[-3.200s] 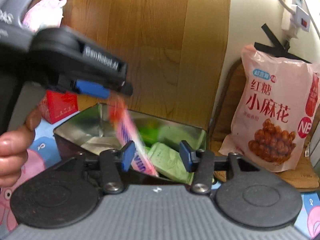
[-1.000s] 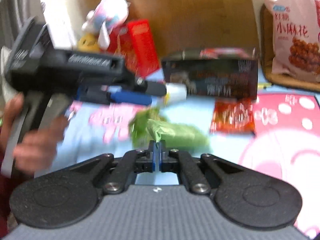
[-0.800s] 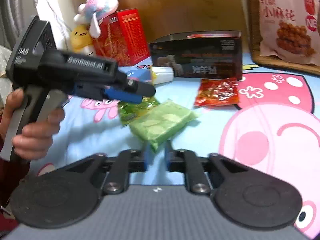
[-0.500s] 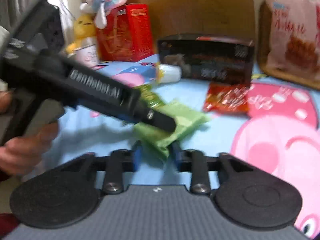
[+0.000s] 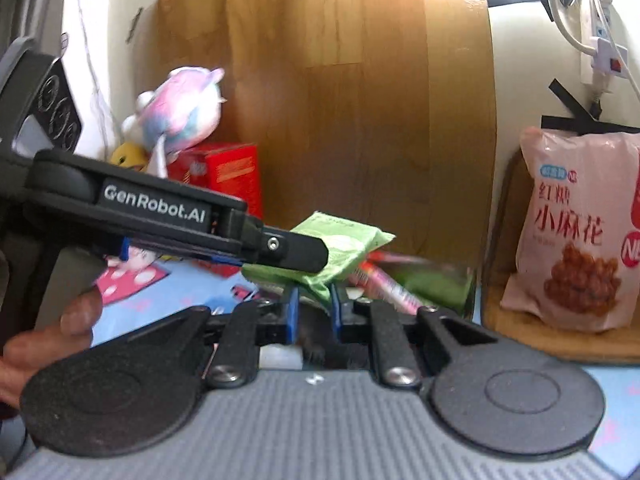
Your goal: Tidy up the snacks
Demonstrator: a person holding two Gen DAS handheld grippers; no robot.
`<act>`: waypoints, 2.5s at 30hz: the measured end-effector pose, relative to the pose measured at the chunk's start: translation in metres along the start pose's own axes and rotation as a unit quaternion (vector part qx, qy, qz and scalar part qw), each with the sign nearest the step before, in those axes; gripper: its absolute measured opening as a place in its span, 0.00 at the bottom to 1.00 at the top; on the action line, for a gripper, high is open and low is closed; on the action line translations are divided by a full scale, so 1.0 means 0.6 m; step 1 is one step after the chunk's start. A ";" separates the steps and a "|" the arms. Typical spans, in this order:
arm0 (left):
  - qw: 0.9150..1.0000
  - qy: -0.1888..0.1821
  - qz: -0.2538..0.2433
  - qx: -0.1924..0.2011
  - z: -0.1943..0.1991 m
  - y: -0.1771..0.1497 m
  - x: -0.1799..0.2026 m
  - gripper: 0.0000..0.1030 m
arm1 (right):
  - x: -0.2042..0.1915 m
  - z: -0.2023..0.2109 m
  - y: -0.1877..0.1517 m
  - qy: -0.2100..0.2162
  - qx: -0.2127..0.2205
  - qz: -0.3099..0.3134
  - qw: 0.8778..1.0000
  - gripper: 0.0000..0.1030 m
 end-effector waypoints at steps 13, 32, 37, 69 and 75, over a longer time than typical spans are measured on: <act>0.995 0.100 0.006 -0.003 -0.043 -0.018 -0.097 0.38 | 0.046 -0.081 -0.018 -0.082 -0.010 -0.044 0.996 0.30; 0.957 0.284 -0.057 -0.001 0.061 -0.134 -0.119 0.39 | -0.058 -0.035 -0.143 0.003 -0.076 -0.073 0.994 0.43; 0.955 0.291 -0.057 0.003 0.075 -0.137 -0.127 0.39 | -0.084 -0.040 -0.152 0.019 -0.090 -0.060 0.994 0.49; 0.946 0.321 -0.048 0.007 0.088 -0.162 -0.159 0.42 | -0.148 -0.062 -0.193 -0.042 -0.146 -0.009 0.988 0.58; 0.943 0.331 -0.030 0.008 0.089 -0.185 -0.180 0.44 | -0.155 -0.065 -0.195 -0.074 -0.150 -0.025 0.986 0.59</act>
Point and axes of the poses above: each gripper's, at about its wrist camera, not at the fingertips, and z roughly against the way its jaws point, x to its right, y to its top, the point moved 6 cm from there along -z, roughly the way its jaws point, and after that the axes turned 3 degrees about -y, right-handed, at the moved point
